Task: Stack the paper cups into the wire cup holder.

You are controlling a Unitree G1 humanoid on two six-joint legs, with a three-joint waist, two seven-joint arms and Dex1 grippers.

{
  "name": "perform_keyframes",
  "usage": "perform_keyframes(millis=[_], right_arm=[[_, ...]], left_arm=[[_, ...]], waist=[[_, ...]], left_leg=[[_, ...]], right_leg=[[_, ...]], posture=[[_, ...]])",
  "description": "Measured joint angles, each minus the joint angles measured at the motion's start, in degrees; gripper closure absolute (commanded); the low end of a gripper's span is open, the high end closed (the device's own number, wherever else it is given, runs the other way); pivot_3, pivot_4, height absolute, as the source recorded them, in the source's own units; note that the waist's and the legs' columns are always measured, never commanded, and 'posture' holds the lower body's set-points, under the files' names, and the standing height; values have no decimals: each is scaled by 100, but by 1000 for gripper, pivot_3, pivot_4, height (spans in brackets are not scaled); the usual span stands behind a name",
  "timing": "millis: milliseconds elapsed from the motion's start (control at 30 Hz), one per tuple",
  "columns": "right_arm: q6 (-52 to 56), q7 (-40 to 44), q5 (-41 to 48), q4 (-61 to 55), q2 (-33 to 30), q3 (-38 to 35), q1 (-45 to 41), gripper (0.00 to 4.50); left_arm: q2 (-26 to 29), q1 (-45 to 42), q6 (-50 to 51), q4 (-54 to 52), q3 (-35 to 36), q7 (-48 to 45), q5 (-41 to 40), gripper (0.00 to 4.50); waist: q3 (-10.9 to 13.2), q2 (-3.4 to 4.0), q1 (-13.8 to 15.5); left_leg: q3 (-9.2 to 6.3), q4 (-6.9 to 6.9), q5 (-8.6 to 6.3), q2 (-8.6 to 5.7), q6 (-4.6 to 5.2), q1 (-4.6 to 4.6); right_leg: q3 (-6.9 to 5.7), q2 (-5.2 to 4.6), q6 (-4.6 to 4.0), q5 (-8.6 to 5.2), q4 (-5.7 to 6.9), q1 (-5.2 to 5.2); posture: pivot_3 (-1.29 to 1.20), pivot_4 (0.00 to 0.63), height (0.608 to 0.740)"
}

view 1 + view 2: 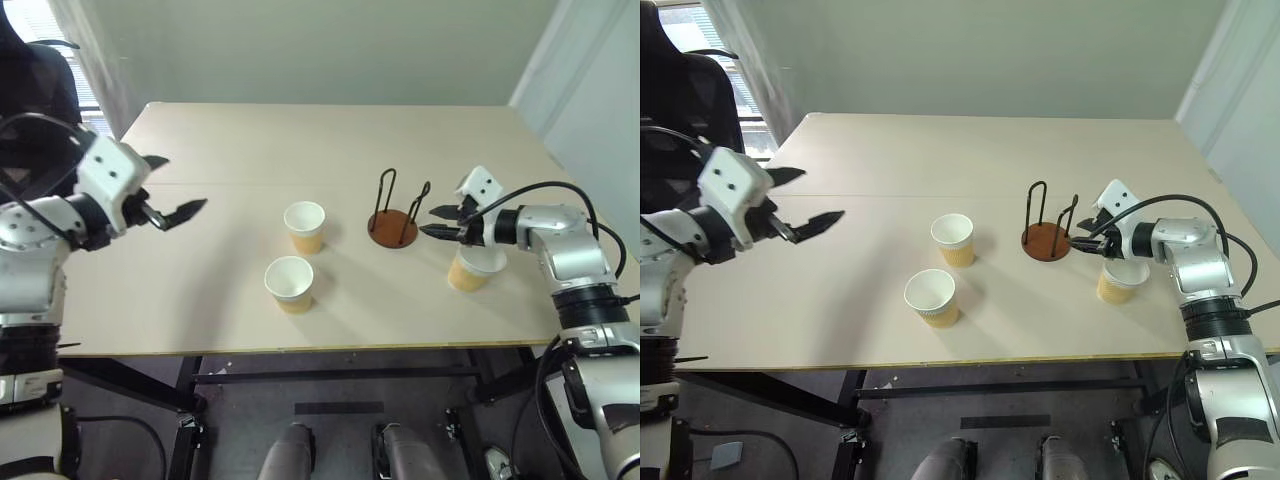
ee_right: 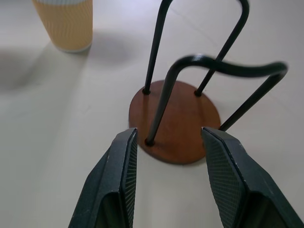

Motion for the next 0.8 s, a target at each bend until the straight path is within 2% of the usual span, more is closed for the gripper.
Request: perform_keyframes(millis=[133, 333, 667, 800], right_arm=[[228, 177, 117, -260, -377, -50, 101, 2420], [483, 228, 223, -402, -478, -143, 70, 2420], [828, 252, 407, -555, -386, -145, -61, 2420], [880, 144, 408, -555, -129, -138, -165, 2420]], left_arm=[[-280, -399, -115, 21, -390, -462, -29, 40], [-606, -1048, -131, 507, -618, -763, -72, 40], [-849, -1296, -490, 822, -660, -679, 158, 40], [-865, -1296, -544, 846, -659, -640, 190, 40]], waist=[[0, 0, 24], [0, 0, -23], [0, 0, -32], [0, 0, -32]], left_leg=[[0, 3, 1, 0, 1, -4], [1, 3, 6, 1, 9, -1], [4, 3, 11, 1, 17, -5], [4, 4, 14, 1, 21, -4]], right_leg=[[0, 0, 3, 2, -1, 0], [0, 0, 12, 7, 1, 1], [1, 0, 17, 9, -7, 1], [1, 0, 19, 10, -4, 1]], posture=[[0, 150, 740], [0, 150, 740], [0, 150, 740], [0, 150, 740]])
